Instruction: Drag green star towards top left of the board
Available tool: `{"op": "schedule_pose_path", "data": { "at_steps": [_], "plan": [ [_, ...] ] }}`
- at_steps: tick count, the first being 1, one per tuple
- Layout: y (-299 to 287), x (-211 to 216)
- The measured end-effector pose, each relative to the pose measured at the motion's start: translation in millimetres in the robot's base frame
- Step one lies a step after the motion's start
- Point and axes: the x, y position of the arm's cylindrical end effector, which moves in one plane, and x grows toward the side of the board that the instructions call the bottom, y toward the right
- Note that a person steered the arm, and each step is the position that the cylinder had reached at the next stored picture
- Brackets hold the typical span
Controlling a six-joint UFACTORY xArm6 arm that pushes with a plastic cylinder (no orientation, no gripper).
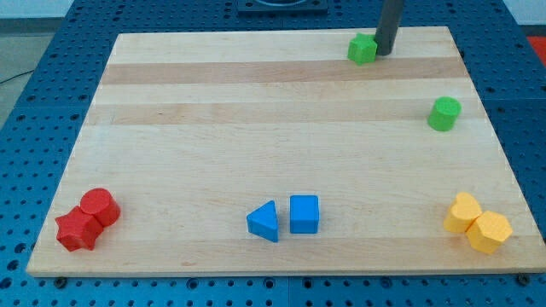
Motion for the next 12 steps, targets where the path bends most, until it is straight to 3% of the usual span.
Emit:
{"op": "schedule_pose_path", "data": {
  "at_steps": [1,3,5,8,10,12],
  "plan": [
    [-24,-7],
    [-38,44],
    [-89,16],
    [-170,23],
    [-202,-9],
    [-258,1]
  ]
}}
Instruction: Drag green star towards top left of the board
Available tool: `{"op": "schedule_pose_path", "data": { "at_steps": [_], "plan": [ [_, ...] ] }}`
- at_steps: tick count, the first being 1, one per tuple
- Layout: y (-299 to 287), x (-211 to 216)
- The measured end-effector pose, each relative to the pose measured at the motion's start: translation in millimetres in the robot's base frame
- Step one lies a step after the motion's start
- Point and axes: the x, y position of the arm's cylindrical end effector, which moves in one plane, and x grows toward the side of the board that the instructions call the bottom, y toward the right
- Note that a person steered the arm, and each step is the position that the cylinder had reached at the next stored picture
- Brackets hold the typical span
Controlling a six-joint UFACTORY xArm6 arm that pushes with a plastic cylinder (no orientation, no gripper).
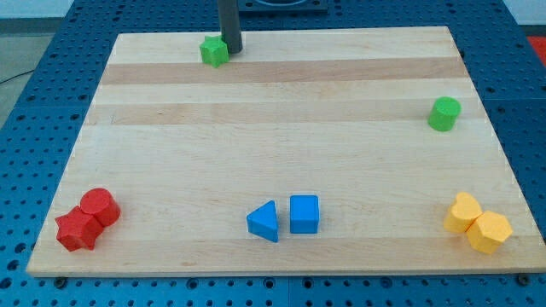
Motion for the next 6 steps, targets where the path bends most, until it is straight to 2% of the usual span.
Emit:
{"op": "schedule_pose_path", "data": {
  "at_steps": [1,3,4,6],
  "plan": [
    [0,28],
    [-48,10],
    [-73,14],
    [-88,31]
  ]
}}
